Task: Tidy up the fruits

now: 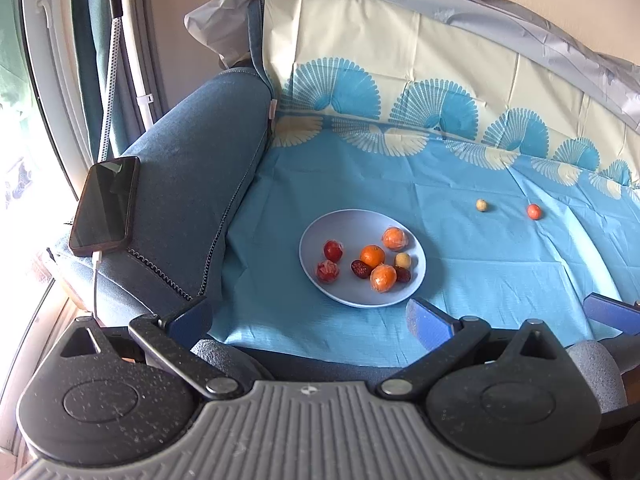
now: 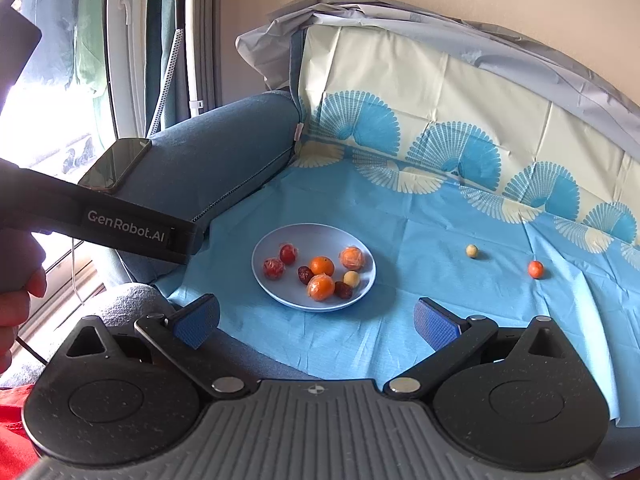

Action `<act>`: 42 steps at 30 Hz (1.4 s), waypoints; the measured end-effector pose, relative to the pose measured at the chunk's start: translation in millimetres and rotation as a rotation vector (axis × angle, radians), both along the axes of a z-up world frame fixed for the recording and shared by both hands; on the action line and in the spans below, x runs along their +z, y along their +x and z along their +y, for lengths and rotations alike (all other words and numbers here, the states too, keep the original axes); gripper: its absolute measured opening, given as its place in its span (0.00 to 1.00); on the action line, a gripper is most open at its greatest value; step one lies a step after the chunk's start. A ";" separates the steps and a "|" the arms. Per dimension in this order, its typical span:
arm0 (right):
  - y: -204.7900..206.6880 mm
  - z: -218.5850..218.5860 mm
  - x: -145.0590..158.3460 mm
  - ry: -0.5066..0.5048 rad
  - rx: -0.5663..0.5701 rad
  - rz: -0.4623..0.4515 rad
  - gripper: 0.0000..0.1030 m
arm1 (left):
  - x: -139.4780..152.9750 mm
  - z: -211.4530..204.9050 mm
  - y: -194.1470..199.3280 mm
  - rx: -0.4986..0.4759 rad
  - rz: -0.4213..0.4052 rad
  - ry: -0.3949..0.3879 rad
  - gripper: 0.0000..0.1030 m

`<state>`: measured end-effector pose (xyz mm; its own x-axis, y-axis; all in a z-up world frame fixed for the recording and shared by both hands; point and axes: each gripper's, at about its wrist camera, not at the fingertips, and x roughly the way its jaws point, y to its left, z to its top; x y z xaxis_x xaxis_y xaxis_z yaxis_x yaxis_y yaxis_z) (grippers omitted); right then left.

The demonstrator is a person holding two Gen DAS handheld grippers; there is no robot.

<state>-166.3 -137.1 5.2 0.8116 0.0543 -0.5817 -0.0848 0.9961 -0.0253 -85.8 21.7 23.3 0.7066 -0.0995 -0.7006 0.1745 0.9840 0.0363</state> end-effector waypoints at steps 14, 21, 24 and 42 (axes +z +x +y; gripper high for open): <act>2.1 -0.9 -2.3 0.009 -0.005 0.015 0.99 | -2.8 -0.6 1.6 -0.011 0.003 0.008 1.00; 3.6 -7.6 -7.2 0.028 -0.021 0.018 0.99 | -8.2 -4.0 9.2 -0.009 0.030 0.021 1.00; 5.8 -19.2 -8.3 0.045 -0.060 0.008 0.99 | -11.0 -10.5 16.5 -0.015 0.042 0.039 1.00; 118.3 -249.3 -73.7 0.056 -0.569 -0.045 0.99 | -70.1 -233.0 175.7 -0.239 0.074 0.016 1.00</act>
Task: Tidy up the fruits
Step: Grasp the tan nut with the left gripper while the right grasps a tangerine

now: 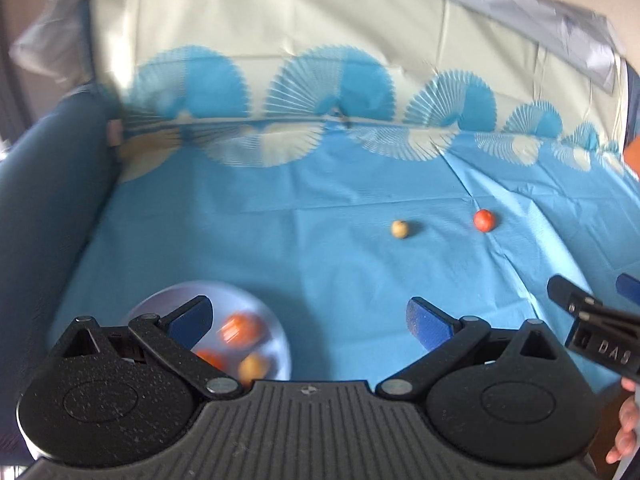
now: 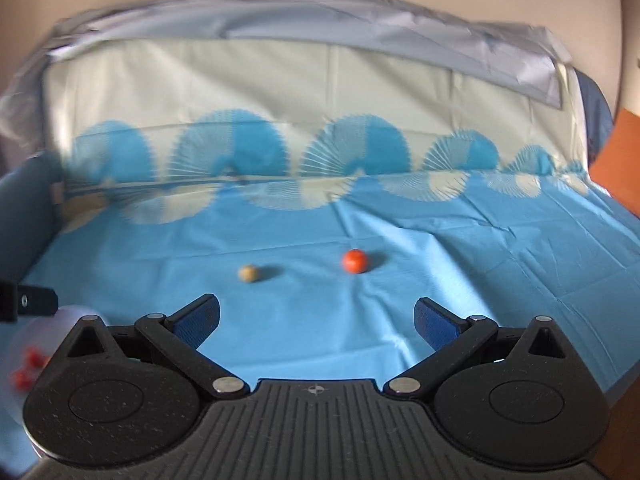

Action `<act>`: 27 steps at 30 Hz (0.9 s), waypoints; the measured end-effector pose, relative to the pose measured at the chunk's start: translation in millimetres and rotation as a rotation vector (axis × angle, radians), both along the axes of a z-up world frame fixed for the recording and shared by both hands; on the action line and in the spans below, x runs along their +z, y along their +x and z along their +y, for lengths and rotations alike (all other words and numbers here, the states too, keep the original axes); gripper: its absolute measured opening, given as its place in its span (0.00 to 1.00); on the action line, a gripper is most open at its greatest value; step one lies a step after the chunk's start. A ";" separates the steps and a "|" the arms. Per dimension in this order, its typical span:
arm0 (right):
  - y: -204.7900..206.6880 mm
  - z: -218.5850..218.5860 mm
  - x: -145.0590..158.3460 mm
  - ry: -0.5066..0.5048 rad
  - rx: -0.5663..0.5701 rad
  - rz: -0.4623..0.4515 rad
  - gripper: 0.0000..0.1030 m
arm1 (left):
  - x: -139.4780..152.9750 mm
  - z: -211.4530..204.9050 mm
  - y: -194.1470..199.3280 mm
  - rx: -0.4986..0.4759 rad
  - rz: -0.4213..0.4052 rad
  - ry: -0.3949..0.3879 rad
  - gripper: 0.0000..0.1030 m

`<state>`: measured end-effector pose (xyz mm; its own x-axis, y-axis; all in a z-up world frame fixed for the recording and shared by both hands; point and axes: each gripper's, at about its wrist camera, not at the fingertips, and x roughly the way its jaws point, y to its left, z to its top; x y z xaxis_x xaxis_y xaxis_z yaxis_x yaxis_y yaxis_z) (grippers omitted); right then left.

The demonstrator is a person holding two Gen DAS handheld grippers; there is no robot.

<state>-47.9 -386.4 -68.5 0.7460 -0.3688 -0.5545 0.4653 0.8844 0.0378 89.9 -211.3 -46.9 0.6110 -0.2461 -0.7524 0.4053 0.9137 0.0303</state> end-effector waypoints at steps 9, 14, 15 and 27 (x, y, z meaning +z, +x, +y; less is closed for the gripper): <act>118.0 -114.4 -99.0 0.066 -0.065 0.094 0.99 | -114.8 -121.9 115.4 -0.147 0.133 0.044 1.00; 164.4 -145.6 -135.3 0.095 -0.057 0.127 0.99 | -143.1 -148.5 151.4 -0.162 0.161 0.064 1.00; 171.9 -149.3 -140.2 0.102 -0.057 0.134 0.99 | -147.1 -151.8 156.3 -0.163 0.159 0.070 1.00; 192.2 -150.9 -152.4 0.030 0.002 0.104 0.34 | -139.5 -149.5 165.6 -0.171 0.153 -0.001 0.25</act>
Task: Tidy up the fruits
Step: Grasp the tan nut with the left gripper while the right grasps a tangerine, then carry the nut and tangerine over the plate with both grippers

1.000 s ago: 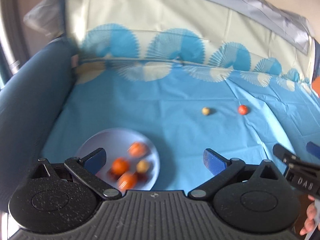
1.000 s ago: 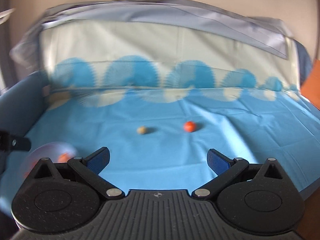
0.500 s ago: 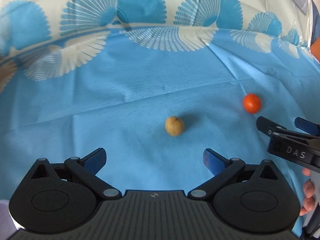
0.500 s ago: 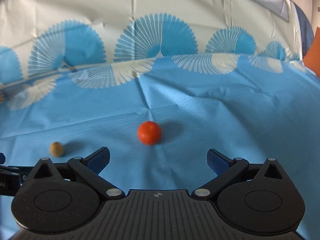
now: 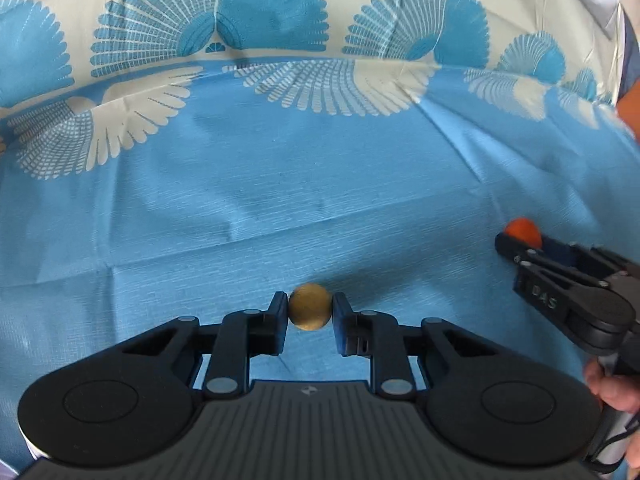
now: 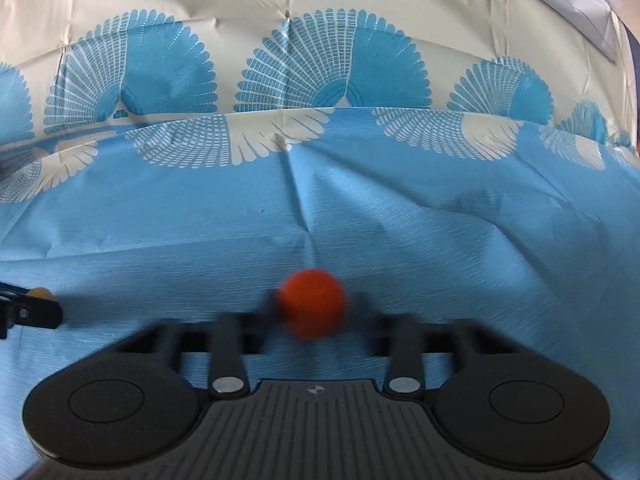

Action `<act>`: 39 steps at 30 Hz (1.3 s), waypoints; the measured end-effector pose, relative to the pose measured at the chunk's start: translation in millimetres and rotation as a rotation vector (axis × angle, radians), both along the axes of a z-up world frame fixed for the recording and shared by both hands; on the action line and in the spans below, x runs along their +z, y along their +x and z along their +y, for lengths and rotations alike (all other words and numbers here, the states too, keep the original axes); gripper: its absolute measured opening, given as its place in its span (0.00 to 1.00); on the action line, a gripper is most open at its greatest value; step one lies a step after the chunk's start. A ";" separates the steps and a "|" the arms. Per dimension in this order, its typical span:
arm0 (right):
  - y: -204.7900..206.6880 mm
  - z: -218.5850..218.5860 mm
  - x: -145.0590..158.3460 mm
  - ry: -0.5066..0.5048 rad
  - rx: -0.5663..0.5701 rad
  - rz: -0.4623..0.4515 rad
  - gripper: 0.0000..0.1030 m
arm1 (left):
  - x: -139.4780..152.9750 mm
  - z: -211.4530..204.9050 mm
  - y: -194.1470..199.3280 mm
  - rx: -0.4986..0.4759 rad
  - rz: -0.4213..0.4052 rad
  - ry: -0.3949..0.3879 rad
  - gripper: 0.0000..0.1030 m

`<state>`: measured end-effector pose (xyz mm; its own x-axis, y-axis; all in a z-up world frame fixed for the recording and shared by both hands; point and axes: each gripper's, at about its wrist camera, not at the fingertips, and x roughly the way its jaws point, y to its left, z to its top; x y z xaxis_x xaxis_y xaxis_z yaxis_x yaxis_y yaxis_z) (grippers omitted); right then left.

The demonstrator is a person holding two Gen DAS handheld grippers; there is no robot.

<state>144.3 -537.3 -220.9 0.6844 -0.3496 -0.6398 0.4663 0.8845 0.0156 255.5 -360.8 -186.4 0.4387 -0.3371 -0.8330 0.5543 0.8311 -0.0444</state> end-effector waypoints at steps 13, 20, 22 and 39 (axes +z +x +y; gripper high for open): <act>-97.7 104.3 112.8 -0.002 0.123 -0.143 0.34 | 117.5 104.3 -111.4 0.030 -0.085 -0.001 0.25; -184.5 211.4 173.7 0.067 0.314 -0.165 0.34 | 168.1 219.3 -207.4 0.089 -0.100 0.009 0.25; -204.6 238.3 187.1 0.126 0.366 -0.155 0.34 | 175.9 251.1 -232.6 0.119 -0.100 0.014 0.25; -322.6 398.1 232.1 0.058 0.681 -0.135 0.34 | 206.6 389.3 -356.6 0.278 -0.129 -0.051 0.25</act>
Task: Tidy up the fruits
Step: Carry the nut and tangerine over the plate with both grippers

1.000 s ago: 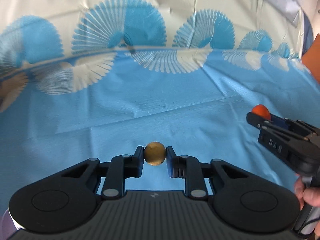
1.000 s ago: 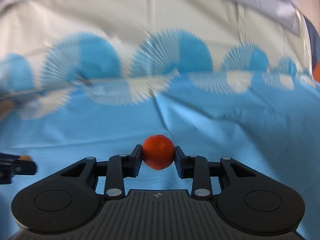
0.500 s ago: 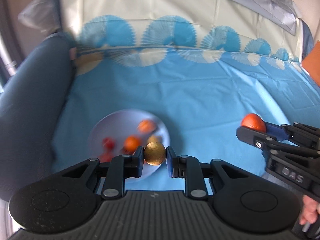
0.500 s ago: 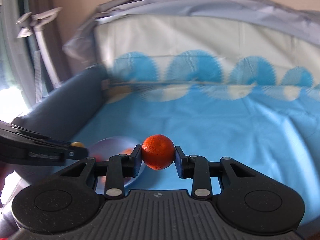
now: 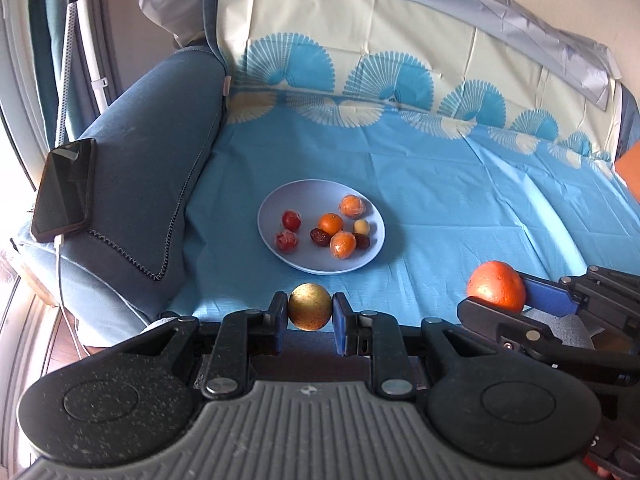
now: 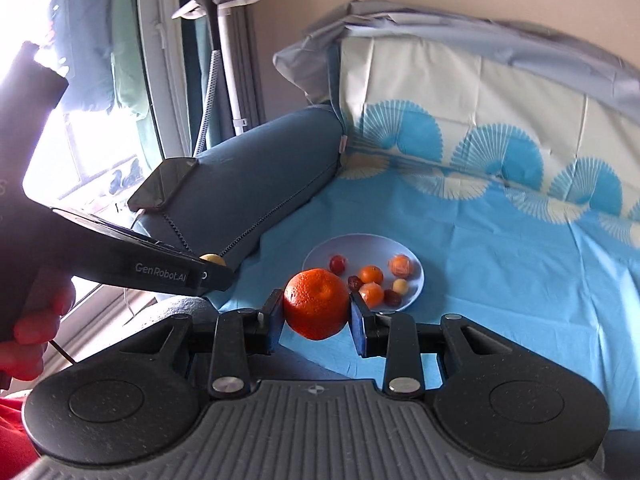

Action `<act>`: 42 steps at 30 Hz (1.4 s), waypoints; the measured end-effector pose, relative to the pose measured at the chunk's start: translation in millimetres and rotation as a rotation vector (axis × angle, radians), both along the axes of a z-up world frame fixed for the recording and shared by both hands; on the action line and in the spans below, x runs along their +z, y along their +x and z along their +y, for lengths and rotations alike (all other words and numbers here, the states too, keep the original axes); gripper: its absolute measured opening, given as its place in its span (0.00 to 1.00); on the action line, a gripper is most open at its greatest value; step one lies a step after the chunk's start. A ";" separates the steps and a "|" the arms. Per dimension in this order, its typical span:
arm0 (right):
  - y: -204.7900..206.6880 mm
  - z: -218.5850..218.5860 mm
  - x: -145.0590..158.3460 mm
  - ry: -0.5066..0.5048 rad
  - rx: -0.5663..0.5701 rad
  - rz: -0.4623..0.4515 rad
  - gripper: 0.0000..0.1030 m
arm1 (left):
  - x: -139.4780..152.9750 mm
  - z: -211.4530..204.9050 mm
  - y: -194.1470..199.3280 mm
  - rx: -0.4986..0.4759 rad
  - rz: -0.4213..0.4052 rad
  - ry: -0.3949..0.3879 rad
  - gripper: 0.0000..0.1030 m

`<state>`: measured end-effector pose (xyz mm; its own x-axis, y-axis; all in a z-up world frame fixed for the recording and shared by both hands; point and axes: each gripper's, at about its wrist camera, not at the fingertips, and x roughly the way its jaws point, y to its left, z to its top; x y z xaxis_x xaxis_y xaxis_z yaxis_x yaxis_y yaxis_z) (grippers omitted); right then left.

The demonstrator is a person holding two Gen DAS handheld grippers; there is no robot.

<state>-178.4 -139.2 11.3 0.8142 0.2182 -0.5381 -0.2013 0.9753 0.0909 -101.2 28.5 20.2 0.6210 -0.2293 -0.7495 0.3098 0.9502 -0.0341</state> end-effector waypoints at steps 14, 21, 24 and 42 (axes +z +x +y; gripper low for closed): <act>-10.8 3.4 7.7 -0.035 -0.009 -0.024 0.34 | 10.8 3.3 -8.1 -0.003 -0.034 -0.036 0.25; -9.2 4.4 6.9 -0.041 0.001 -0.019 0.34 | 9.3 5.3 -3.6 0.004 -0.024 -0.038 0.25; -8.5 3.3 5.9 -0.042 0.002 -0.014 0.34 | 8.8 5.5 -1.2 0.003 -0.016 -0.040 0.25; 30.0 -3.2 -12.5 -0.021 -0.004 0.063 0.34 | -5.1 2.2 38.5 0.043 0.008 -0.035 0.25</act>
<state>-148.4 -142.4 -1.3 0.7795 0.2034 -0.5925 -0.1923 0.9778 0.0827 -62.6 30.8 15.1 0.6248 -0.2291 -0.7464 0.2683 0.9608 -0.0702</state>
